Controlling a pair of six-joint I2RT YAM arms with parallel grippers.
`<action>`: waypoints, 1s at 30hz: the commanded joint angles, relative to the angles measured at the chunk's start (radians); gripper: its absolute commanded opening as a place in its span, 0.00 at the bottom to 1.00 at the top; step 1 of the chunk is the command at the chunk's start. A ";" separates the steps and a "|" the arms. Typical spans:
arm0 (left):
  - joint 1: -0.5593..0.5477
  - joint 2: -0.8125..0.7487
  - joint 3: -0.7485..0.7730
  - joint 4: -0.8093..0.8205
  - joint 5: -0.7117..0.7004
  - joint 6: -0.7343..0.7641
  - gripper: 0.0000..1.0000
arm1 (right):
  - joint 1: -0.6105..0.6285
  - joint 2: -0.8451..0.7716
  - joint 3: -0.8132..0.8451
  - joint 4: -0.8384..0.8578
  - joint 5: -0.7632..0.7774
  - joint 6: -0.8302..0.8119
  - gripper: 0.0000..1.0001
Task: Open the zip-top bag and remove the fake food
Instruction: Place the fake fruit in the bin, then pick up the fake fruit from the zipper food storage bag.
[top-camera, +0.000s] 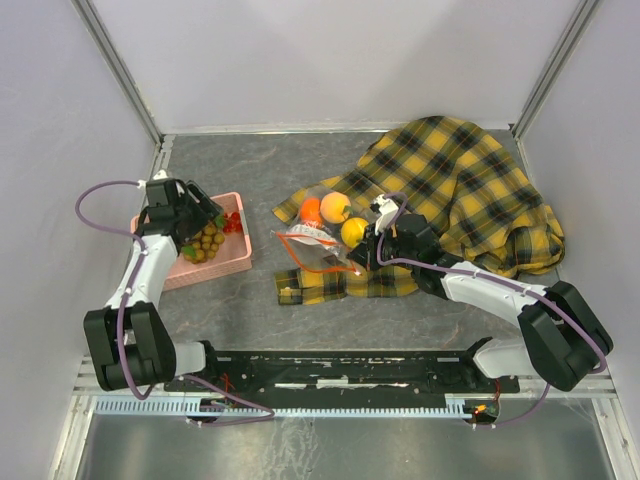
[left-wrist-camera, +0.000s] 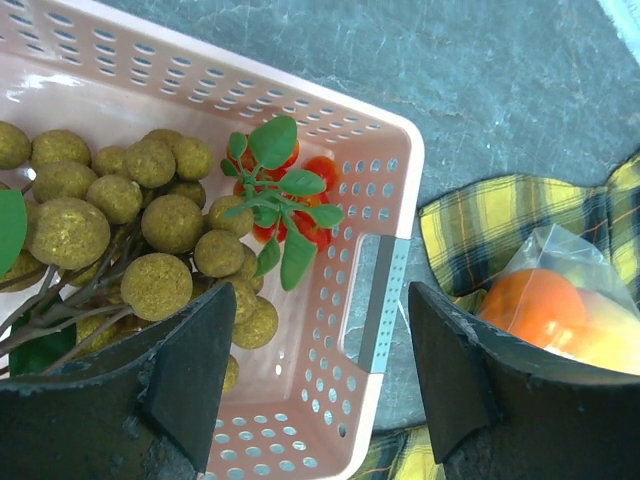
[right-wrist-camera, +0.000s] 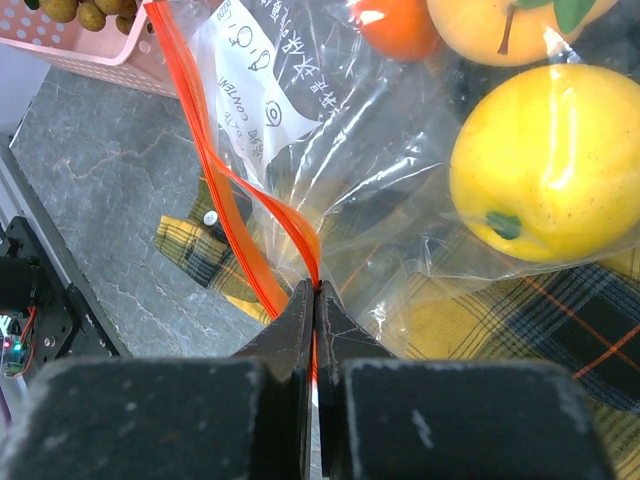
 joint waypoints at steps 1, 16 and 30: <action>0.010 -0.038 0.054 0.006 0.030 -0.011 0.76 | 0.003 -0.030 0.022 0.003 0.002 -0.017 0.02; -0.017 -0.390 -0.356 0.573 0.673 -0.363 0.77 | 0.004 -0.034 0.070 -0.019 -0.018 -0.011 0.02; -0.441 -0.384 -0.472 0.564 0.456 -0.316 0.45 | 0.003 -0.048 0.111 -0.041 -0.053 0.001 0.02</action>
